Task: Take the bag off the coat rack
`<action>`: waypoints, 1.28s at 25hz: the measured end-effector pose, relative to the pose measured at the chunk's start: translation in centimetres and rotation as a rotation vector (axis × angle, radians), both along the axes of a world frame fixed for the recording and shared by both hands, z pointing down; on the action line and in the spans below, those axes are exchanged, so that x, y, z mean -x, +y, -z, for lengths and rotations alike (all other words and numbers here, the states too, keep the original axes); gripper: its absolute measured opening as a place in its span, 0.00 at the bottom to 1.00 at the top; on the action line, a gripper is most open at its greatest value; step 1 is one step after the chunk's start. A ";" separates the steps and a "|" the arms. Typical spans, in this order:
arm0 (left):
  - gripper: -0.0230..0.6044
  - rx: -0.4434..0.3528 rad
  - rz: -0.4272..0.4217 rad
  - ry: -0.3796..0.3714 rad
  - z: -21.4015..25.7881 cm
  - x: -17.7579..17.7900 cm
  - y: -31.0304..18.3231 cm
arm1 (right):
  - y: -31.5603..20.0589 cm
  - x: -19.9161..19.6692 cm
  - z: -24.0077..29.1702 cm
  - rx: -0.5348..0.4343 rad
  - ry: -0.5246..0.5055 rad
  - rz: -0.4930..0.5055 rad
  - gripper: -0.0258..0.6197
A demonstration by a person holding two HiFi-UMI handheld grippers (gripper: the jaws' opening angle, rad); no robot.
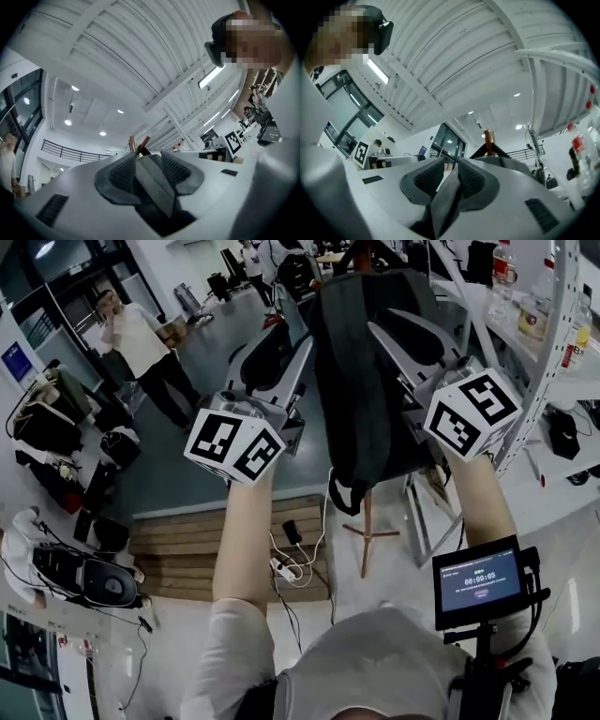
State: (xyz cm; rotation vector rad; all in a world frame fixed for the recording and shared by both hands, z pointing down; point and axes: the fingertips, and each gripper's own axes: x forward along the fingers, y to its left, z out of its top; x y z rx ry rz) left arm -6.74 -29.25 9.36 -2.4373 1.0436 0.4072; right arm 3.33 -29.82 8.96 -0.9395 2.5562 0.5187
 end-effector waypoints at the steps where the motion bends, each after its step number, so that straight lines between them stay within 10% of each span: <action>1: 0.29 -0.009 -0.002 -0.029 0.9 -1.1 -0.8 | -0.5 -1.4 0.9 -0.015 0.001 -0.036 0.15; 12: 0.31 0.053 0.068 -0.214 7.0 -6.1 -10.2 | -8.5 -7.0 7.0 -0.034 0.195 -0.285 0.15; 17: 0.31 0.126 0.106 -0.349 7.3 -7.8 -13.4 | -11.8 -5.6 7.1 0.017 0.329 -0.272 0.15; 27: 0.31 0.286 -0.056 -0.396 7.0 -10.5 -15.3 | -14.8 -4.0 6.0 0.225 0.556 -0.159 0.15; 32: 0.19 0.283 -0.008 -0.402 6.8 -10.4 -15.7 | -15.3 -3.5 5.8 0.268 0.574 -0.144 0.14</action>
